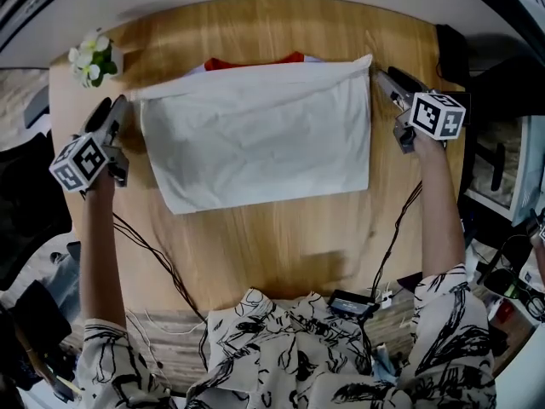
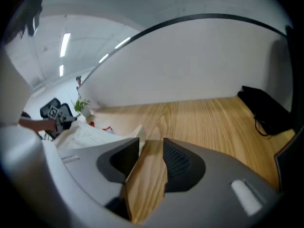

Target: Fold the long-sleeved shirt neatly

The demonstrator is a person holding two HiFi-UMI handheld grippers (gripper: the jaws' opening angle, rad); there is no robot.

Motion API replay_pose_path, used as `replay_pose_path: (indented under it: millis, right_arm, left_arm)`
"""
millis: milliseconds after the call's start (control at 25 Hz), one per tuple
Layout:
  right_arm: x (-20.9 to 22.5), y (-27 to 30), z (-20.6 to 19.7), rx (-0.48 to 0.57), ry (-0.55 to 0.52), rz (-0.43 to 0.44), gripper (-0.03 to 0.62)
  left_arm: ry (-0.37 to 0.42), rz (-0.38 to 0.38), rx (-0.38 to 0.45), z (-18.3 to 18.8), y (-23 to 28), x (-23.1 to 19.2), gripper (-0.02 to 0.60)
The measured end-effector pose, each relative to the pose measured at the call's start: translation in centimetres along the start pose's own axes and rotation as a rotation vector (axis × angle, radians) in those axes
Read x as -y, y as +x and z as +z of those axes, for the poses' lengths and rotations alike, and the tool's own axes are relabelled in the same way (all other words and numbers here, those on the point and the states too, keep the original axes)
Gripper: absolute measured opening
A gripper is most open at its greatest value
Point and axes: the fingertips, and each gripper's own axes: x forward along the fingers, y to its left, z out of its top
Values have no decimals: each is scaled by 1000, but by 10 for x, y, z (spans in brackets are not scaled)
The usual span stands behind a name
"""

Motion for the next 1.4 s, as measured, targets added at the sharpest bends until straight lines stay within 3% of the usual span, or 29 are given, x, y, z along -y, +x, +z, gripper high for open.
replay_pose_path:
  millis: [80,120,160,200,280,360,480,600,720,800,920,960,1000,1240,1400]
  right_arm:
    - [8,-17,16,79,59,23,172]
    - [7,-24,26,118,18,22,176]
    - [-1,-30,36,146,-78,18,178]
    - [-14,-32,44,152,-217,14,181]
    - [-54,-26,49,106,-542,21,200]
    - [-96,-11,43,31,-826,60,210]
    - [-129,12,28,-80,-1101,96,213]
    - [-131,30,13,-173,-1227,106,198]
    - [-122,39,5,-211,-1243,118,160]
    - [-113,43,2,-225,-1227,109,142]
    - [-103,47,7,-213,-1221,54,14]
    - [-100,47,10,-206,-1210,40,14]
    - [-98,49,12,-205,-1198,30,14]
    - [-83,62,27,-206,-1097,-63,14]
    - [-68,78,22,-247,-1012,-127,11]
  left_arm:
    - [-18,-29,49,9,-15,-4,213]
    - [41,-37,68,15,-23,2,204]
    - [161,-44,73,19,-27,14,184]
    - [332,-52,59,21,-29,30,181]
    - [703,-73,3,19,-24,67,184]
    - [970,-101,-61,10,-13,96,178]
    - [1237,-107,-187,-12,7,103,178]
    - [1375,-138,-312,-33,22,96,176]
    - [1388,-172,-380,-46,32,92,169]
    - [1370,-154,-400,-48,36,86,153]
    - [1355,-108,-394,-45,43,77,51]
    - [1348,-89,-386,-42,44,75,9]
    - [1328,-68,-381,-39,46,72,11]
    - [1016,47,-356,-19,64,62,12]
    - [960,103,-360,-14,76,55,31]
